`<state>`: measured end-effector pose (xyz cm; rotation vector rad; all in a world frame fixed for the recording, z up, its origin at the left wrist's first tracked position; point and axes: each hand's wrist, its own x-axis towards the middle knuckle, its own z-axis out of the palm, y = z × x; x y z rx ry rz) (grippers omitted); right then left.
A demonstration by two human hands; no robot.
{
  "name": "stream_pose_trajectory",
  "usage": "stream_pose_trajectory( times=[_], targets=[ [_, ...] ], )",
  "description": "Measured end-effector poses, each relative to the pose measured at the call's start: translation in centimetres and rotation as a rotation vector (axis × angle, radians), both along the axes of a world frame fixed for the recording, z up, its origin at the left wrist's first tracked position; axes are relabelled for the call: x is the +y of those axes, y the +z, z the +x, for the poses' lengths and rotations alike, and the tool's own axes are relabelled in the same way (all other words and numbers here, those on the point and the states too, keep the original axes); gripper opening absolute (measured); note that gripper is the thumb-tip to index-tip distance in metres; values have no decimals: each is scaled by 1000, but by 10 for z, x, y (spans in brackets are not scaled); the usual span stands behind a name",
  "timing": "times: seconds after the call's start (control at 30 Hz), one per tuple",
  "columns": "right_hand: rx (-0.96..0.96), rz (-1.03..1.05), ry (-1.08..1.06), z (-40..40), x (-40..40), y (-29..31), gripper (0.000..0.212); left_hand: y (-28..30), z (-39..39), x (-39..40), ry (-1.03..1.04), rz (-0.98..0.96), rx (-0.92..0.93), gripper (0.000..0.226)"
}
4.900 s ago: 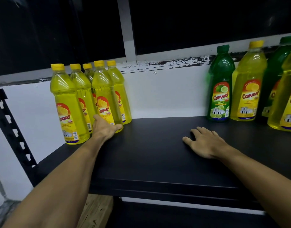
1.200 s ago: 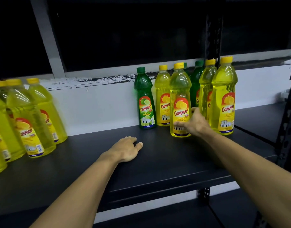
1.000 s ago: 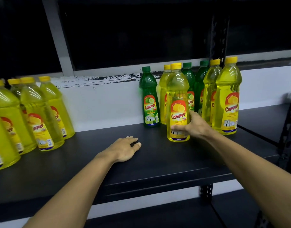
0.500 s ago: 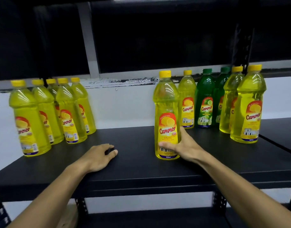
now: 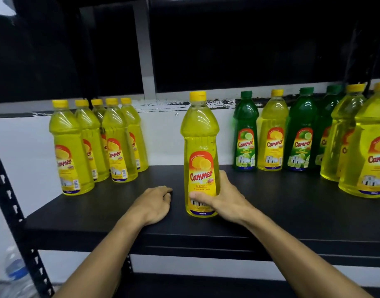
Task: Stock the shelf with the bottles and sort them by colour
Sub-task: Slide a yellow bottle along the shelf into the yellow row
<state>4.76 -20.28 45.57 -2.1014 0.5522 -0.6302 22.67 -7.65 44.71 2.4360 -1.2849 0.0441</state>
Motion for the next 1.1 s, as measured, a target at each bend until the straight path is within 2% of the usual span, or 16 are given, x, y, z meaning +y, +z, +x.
stream_pose_trajectory(
  times=[0.1, 0.17, 0.3, 0.37, 0.4, 0.47, 0.53, 0.63, 0.8, 1.1],
  targets=[
    [-22, 36, 62, -3, 5, 7, 81, 0, 1, 1, 17, -36, 10, 42],
    [-15, 59, 150, -11, 5, 14, 84, 2, 0, 4, 36, -136, -4, 40],
    [-31, 113, 201, -33, -20, 22, 87, 6, -11, 16, -7, -580, -5, 28],
    [-111, 197, 116, -38, -40, 21, 72, 6, -29, 21, -56, -724, 66, 24],
    [-129, 209, 64, -39, -48, 20, 61, 7, -40, 21, -87, -734, 127, 28],
    [-25, 102, -79, -35, -63, 15, 44, 11, -63, 19, -155, -665, 283, 56],
    [201, -123, -186, -29, -71, 9, 43, 13, -82, 9, -171, -584, 413, 87],
    [395, -341, -242, -20, -63, 4, 53, 14, -100, -9, -54, -547, 445, 106],
    [540, -432, -202, -14, -52, -7, 60, 8, -111, -27, 134, -514, 307, 99],
    [592, -482, -206, -17, -54, -9, 61, 6, -110, -29, 202, -513, 272, 96]
  ],
)
